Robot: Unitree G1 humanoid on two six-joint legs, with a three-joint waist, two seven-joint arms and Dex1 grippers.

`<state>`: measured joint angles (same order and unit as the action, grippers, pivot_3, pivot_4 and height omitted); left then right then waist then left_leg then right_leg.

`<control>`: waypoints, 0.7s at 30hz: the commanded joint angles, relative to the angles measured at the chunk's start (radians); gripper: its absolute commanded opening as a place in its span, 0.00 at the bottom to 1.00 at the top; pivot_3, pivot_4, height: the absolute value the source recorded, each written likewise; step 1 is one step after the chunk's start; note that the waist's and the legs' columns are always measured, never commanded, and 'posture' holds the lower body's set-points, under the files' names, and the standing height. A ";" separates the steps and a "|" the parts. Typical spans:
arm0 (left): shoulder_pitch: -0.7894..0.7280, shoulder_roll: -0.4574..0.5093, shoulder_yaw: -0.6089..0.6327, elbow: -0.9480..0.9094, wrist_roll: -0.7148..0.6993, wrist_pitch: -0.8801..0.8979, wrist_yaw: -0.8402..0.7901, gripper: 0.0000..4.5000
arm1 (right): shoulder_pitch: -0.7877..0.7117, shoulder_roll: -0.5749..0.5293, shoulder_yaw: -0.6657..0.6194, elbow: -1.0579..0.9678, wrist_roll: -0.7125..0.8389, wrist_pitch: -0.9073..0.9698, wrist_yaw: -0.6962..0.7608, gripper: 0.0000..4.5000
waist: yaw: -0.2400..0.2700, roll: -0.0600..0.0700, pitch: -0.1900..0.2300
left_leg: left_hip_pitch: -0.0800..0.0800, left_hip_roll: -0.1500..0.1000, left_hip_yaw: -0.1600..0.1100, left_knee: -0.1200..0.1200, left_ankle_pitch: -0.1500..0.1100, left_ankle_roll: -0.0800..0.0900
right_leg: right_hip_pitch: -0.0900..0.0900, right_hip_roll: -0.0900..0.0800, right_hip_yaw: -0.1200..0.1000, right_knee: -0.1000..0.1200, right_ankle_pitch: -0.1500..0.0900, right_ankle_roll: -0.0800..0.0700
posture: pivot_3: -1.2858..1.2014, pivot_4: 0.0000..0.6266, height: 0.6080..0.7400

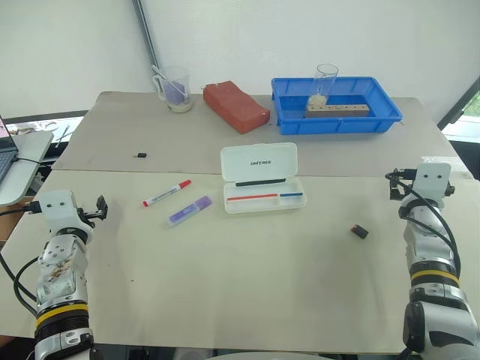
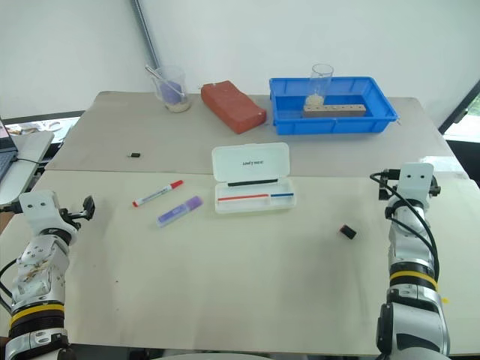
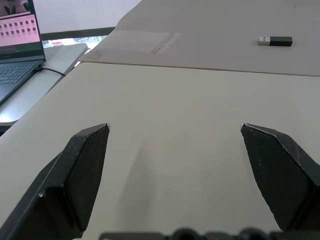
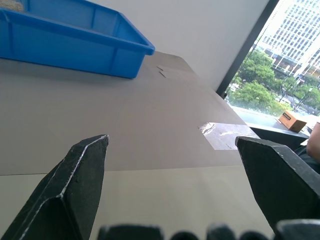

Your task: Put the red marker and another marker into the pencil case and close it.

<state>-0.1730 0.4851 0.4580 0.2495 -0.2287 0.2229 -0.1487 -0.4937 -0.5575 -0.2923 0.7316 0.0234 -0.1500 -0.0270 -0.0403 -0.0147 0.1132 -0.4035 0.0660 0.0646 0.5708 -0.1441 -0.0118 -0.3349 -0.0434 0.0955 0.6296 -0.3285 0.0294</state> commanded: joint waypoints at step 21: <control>-0.508 0.135 -0.649 -0.258 -0.040 0.148 -0.783 0.99 | 0.216 -0.205 0.167 -0.940 0.370 0.569 0.809 1.00 | 0.029 0.002 0.000 | -0.003 -0.001 0.000 0.001 0.000 0.000 | -0.001 0.002 0.000 -0.001 0.000 0.000 | 0.52 0.24 1.00</control>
<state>-0.6435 0.6454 -0.1317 -0.0186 -0.2935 0.3907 -0.8855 -0.2886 -0.7316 -0.1149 -0.1022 0.3501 0.3661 0.7550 -0.0111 -0.0125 0.1135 -0.4070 0.0653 0.0644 0.5715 -0.1440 -0.0118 -0.3359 -0.0418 0.0949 0.6286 -0.3286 0.0296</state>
